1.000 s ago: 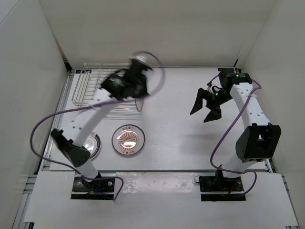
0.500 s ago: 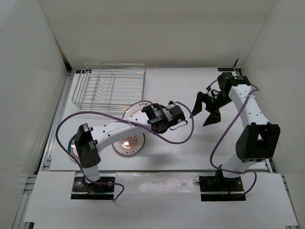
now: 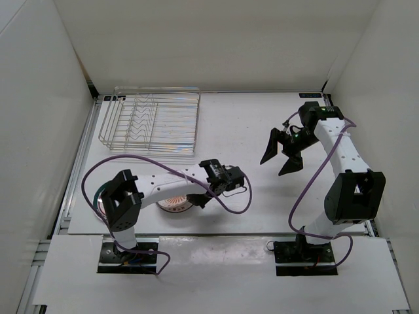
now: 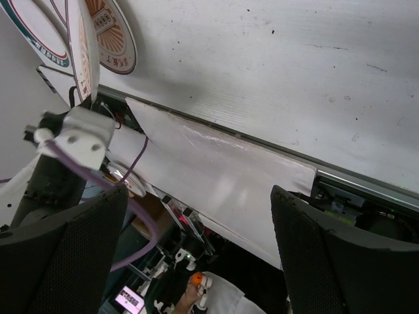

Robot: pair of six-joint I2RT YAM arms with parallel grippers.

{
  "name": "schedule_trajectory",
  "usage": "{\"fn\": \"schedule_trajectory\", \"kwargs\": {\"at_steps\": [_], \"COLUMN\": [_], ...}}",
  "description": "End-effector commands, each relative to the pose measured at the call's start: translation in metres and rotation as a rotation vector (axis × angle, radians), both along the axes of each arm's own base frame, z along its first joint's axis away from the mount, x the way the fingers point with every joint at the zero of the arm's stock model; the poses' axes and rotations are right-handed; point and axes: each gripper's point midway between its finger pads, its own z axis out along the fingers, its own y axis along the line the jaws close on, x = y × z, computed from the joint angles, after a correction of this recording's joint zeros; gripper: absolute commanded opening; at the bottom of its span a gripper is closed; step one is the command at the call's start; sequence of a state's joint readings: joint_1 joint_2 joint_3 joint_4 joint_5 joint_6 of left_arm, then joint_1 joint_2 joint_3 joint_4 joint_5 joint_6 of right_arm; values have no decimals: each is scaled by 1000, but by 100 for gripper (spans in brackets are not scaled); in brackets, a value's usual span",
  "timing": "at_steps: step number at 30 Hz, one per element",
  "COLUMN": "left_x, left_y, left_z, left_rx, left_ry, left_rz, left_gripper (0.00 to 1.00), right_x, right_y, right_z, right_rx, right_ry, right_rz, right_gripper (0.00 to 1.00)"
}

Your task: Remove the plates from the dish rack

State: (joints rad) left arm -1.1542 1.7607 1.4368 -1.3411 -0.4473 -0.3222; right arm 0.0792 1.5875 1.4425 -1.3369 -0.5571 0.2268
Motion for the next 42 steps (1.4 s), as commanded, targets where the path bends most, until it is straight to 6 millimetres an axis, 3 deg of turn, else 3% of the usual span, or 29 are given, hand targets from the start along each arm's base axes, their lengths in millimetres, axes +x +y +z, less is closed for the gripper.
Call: {"fn": "schedule_trajectory", "kwargs": {"at_steps": [1,3,4,10,11,13,17,21,24,26,27,28,29,30,31,32,33,35,36,37,38,39,40,41,42], "left_x": [-17,-17,-18,-22,-22,-19,-15,4,17,27,33,32,38,38,41,49,46,44,36,42,38,34,33,31,25], "left_y": [27,27,28,33,32,29,20,9,12,30,2,6,29,28,33,56,65,86,96,117,125,135,139,141,146], "left_z": [0,-2,-4,-11,-11,-7,7,31,53,72,76,97,80,111,106,96,113,87,89,87,93,80,94,92,70], "left_rx": [113,110,119,129,125,108,42,-73,-196,-351,-540,-653,-668,-829,-854,-829,-881,-788,-793,-732,-744,-720,-782,-793,-766], "left_ry": [61,81,89,117,122,128,173,162,139,116,154,115,124,48,20,-28,-115,-160,-208,-299,-347,-352,-438,-450,-431], "left_rz": [15,25,26,39,41,54,112,181,262,341,318,291,375,336,345,403,372,307,286,363,391,432,442,448,471], "left_gripper": [5,13,24,47,61,77,100,100,100,100,100,100,100,100,100,100,100,100,100,100,100,100,100,100,100], "right_x": [-14,-15,-15,-15,-15,-15,-16,-16,-16,-15,-15,-14,-15,-13,-14,-13,-14,-13,-14,-14,-15,-15,-14,-14,-17], "right_y": [3,3,4,3,3,2,3,3,3,3,3,4,3,2,1,0,-1,-5,-5,-9,-11,-14,-18,-22,-25], "right_z": [10,10,11,12,12,12,12,12,12,14,17,20,22,25,26,26,26,33,36,37,38,40,44,45,48], "right_rx": [29,30,32,28,28,26,29,32,27,29,34,38,34,27,20,20,4,-10,-19,-46,-55,-78,-102,-130,-149], "right_ry": [19,17,13,4,6,1,-1,2,3,-9,-15,-24,-34,-50,-58,-60,-63,-89,-100,-103,-106,-125,-146,-160,-172], "right_rz": [16,16,19,19,16,17,23,20,20,20,24,29,32,37,37,35,32,29,25,18,18,13,11,5,-2], "right_gripper": [90,90,90,90,90,90,90,90,90,90,90,90,90,90,90,90,90,90,90,90,90,90,90,90,90]}}
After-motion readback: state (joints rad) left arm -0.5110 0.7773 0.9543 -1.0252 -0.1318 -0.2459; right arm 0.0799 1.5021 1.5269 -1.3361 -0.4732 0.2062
